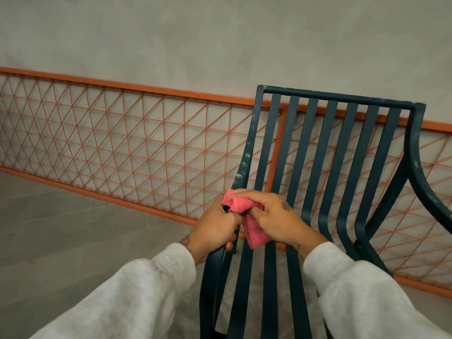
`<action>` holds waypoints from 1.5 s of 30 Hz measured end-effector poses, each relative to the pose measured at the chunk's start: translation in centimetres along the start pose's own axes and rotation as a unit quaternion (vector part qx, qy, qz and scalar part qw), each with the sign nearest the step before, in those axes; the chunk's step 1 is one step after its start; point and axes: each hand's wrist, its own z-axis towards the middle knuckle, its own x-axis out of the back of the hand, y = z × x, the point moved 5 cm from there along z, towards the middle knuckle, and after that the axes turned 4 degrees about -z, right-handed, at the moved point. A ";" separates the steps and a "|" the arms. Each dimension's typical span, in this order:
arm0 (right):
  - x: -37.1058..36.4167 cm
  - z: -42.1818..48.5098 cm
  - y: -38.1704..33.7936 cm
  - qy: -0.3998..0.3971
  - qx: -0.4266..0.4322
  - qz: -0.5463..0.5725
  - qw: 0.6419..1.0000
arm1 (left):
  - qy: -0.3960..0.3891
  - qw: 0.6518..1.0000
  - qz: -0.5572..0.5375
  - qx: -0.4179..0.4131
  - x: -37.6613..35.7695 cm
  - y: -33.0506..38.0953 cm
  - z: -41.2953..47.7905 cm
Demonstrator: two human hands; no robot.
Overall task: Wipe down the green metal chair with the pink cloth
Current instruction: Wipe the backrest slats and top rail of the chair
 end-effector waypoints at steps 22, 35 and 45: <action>3.4 7.1 1.6 0.051 -0.096 -0.044 0.993 | 0.021 0.999 -0.014 0.038 0.4 -1.0 0.6; 1.4 4.8 1.4 0.011 -0.098 0.202 0.974 | 0.018 0.999 -0.021 0.028 0.5 -1.0 0.8; 0.9 4.3 1.2 -0.027 -0.101 0.132 0.986 | 0.010 0.999 -0.026 0.021 0.4 -0.5 0.4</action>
